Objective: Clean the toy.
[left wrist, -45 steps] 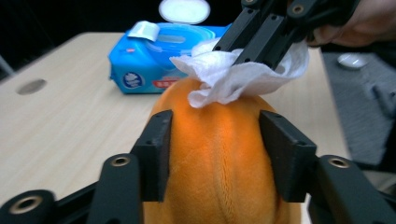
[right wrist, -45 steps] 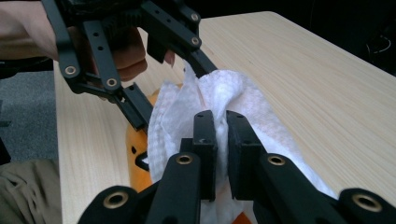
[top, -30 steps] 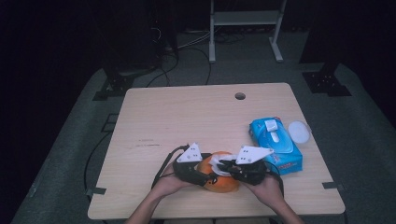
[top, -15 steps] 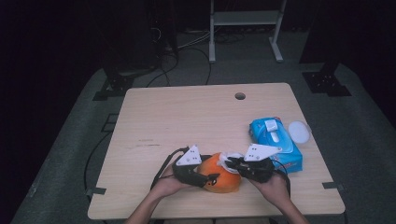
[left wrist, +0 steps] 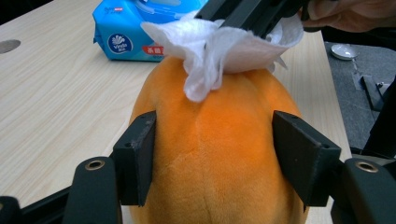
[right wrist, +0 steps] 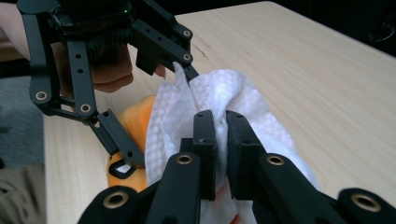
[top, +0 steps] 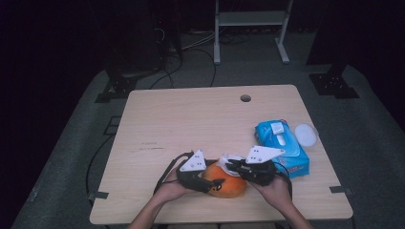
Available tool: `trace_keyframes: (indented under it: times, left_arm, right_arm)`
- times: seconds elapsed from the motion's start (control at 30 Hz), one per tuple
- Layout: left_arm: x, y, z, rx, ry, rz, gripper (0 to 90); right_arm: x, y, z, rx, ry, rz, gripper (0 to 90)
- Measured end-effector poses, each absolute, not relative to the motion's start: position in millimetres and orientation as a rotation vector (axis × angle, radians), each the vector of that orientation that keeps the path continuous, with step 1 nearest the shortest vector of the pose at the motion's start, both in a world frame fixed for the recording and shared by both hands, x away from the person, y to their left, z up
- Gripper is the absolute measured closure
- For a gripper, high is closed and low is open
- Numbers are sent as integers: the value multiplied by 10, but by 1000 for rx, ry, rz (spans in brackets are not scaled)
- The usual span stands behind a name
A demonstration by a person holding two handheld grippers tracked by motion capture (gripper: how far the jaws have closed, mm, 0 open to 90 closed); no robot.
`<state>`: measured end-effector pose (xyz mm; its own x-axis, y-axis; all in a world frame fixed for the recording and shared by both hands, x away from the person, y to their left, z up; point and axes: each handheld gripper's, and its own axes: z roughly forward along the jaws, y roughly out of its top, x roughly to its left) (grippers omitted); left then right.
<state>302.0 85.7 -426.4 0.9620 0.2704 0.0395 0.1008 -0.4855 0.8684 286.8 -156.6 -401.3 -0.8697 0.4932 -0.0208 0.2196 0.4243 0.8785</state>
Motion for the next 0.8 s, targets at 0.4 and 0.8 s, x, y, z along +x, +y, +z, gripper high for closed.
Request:
trace_keyframes:
  times: [0.4,0.8]
  left_arm:
    - [3049,900,-4231,2094,294,193,326]
    - [3082,1005,-4303,2074,322,167,359]
  right_arm:
    - [2767,-1407,-4031,521,2432,1392,825]
    - [2832,-1744,-4062,646,2391,1388,825]
